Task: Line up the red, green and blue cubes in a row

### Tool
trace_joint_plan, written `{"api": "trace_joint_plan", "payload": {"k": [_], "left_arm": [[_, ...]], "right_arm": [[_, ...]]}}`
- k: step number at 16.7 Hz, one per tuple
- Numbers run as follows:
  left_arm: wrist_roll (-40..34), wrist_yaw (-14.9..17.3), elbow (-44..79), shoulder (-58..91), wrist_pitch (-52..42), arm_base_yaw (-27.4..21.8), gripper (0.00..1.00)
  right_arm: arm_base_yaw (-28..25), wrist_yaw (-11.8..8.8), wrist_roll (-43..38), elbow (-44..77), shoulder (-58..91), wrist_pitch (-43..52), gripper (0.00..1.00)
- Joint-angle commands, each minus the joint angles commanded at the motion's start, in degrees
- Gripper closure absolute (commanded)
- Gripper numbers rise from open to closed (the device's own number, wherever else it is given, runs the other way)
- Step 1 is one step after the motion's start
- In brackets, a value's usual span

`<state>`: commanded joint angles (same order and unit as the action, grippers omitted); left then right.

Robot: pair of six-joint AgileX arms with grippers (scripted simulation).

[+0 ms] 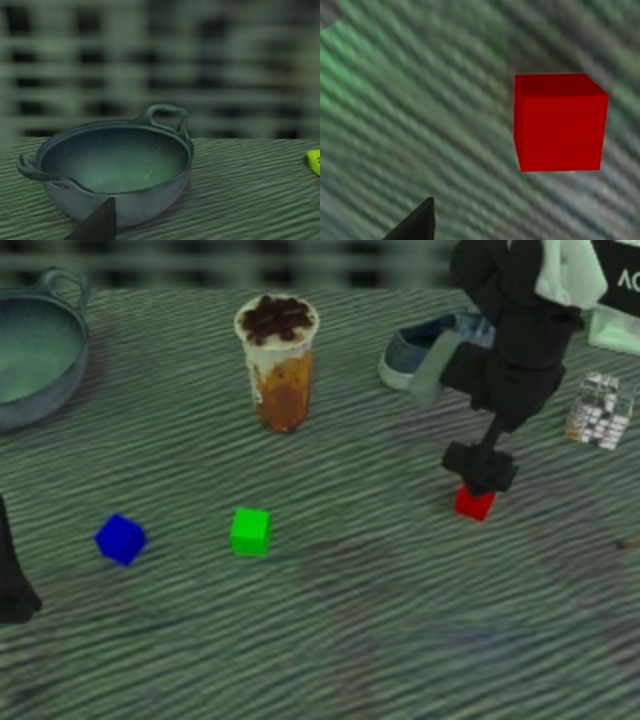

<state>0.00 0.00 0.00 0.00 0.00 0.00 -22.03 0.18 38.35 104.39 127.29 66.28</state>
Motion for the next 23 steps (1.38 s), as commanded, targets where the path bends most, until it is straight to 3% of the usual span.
{"api": "trace_joint_plan", "payload": {"k": [8, 16, 21, 23], "left_arm": [[0.0, 0.0, 0.0, 0.0, 0.0, 0.0, 0.0], [0.0, 0.0, 0.0, 0.0, 0.0, 0.0, 0.0], [0.0, 0.0, 0.0, 0.0, 0.0, 0.0, 0.0], [0.0, 0.0, 0.0, 0.0, 0.0, 0.0, 0.0]], "right_arm": [[-0.14, 0.03, 0.7, 2.01, 2.14, 0.63, 0.0], [-0.45, 0.1, 0.58, -7.11, 8.04, -14.65, 0.0], [-0.48, 0.1, 0.58, -7.83, 8.66, -15.67, 0.0], [-0.48, 0.1, 0.58, -7.83, 8.66, -15.67, 0.15]]}}
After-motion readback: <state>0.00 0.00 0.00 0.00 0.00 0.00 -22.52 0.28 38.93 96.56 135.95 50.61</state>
